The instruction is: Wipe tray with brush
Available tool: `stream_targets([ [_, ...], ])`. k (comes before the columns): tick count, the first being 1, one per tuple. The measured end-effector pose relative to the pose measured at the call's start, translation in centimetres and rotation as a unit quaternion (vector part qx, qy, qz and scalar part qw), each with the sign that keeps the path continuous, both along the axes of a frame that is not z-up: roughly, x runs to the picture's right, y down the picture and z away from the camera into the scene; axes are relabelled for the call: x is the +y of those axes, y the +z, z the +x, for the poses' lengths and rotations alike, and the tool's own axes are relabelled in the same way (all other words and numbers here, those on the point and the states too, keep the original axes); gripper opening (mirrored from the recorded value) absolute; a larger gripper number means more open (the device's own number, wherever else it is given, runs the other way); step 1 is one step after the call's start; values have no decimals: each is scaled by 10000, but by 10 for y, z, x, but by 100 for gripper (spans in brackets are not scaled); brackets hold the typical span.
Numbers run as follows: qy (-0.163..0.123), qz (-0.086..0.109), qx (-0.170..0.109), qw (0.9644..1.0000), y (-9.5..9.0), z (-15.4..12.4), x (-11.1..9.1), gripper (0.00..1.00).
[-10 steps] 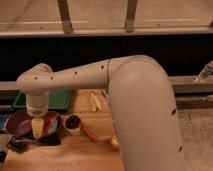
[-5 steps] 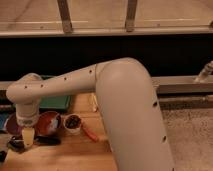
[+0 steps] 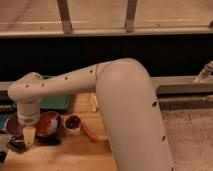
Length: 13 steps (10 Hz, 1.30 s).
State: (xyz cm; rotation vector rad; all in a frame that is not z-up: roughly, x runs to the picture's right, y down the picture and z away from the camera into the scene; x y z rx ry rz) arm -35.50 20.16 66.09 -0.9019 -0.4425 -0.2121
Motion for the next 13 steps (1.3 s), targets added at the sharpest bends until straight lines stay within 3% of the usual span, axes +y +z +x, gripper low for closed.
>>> stream_targets([
  [3,-83,-407,37,9991,29,-5,27,78],
  [5,-69,-638,-3,9979,38,-6,40,78],
  [9,-76,-662,-12,9978,38,-6,41,78],
  [13,-261,-607,6,9978,32,-16,40,78],
])
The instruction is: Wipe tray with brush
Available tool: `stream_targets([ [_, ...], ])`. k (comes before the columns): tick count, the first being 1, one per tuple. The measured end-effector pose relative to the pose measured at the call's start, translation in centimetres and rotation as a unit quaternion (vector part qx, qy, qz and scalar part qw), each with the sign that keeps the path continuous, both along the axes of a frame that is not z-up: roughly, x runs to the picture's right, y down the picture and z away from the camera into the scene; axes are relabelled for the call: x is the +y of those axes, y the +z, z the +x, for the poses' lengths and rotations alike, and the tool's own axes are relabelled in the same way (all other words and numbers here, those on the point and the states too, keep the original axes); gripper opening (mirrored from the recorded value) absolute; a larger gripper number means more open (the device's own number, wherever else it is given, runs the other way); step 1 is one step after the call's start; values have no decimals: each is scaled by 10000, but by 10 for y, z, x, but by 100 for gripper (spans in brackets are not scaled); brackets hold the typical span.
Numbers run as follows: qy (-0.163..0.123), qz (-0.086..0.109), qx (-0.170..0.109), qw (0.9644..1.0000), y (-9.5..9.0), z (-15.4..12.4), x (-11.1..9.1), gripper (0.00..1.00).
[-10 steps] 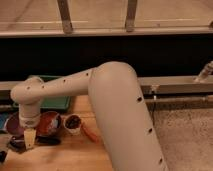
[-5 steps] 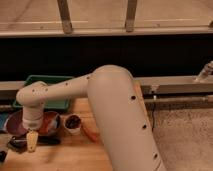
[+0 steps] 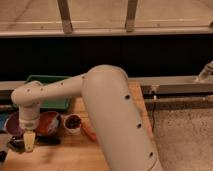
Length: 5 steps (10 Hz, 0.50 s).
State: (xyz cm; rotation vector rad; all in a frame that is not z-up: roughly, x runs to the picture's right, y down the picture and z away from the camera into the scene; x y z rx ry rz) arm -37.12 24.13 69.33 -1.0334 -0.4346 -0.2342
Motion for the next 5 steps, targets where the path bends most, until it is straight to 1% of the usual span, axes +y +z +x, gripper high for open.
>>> stream_targets([
  [3,-51,62,-22,10000,-6,-4,-3,78],
  [5,-48,2,-2,10000,-1,-2,1,78],
])
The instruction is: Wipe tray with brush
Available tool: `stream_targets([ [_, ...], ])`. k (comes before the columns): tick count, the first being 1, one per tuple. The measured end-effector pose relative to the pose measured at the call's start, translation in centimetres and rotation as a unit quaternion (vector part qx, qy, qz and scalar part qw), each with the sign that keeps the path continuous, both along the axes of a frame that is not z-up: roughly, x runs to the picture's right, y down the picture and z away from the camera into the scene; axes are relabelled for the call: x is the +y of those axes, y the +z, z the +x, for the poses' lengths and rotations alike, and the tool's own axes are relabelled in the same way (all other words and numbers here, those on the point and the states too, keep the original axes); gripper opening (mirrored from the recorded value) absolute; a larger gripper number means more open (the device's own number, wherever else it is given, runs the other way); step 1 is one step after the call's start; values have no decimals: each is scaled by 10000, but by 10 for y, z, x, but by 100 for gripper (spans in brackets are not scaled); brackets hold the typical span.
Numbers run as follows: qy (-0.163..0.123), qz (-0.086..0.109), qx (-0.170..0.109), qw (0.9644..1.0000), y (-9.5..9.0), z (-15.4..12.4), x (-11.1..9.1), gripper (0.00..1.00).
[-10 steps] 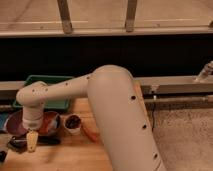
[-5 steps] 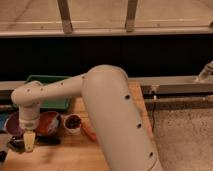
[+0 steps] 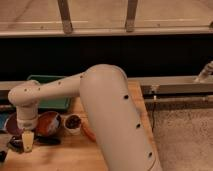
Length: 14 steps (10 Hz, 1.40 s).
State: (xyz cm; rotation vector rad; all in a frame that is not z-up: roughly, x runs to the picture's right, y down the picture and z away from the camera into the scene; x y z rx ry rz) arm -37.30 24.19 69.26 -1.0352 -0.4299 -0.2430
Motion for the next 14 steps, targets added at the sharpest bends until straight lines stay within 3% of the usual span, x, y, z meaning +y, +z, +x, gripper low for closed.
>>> stream_targets([
  [7,101,-222,-32,9997,21,11,13,78],
  [14,28,-524,-120,9985,46,1,26,78],
])
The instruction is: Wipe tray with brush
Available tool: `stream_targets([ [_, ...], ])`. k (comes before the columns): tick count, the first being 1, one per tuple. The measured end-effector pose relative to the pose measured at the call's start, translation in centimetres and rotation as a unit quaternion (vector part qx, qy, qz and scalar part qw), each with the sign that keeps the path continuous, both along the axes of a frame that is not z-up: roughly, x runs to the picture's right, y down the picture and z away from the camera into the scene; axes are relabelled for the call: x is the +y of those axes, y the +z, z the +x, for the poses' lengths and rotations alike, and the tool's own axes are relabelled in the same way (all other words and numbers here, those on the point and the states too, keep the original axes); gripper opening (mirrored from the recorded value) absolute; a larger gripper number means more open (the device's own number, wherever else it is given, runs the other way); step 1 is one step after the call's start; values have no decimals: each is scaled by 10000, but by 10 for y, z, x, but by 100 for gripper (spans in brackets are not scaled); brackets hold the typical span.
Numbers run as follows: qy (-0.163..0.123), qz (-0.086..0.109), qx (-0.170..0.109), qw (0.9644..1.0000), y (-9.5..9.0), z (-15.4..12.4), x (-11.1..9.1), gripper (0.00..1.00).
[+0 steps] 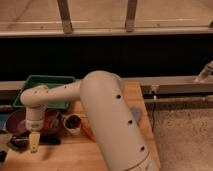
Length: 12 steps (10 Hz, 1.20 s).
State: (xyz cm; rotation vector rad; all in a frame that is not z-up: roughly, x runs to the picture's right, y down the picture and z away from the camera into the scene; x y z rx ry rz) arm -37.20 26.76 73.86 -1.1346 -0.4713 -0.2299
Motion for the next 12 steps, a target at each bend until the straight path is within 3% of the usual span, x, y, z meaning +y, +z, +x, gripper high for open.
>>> stream_targets([
  [2,-16,-86,0,10000,6,-1,4,77],
  [3,-33,-103,-4,9999,7,-2,5,71],
  [10,-86,100,-46,9999,-7,-3,-1,2],
  [12,-80,166,-61,9998,-10,-3,-4,0],
])
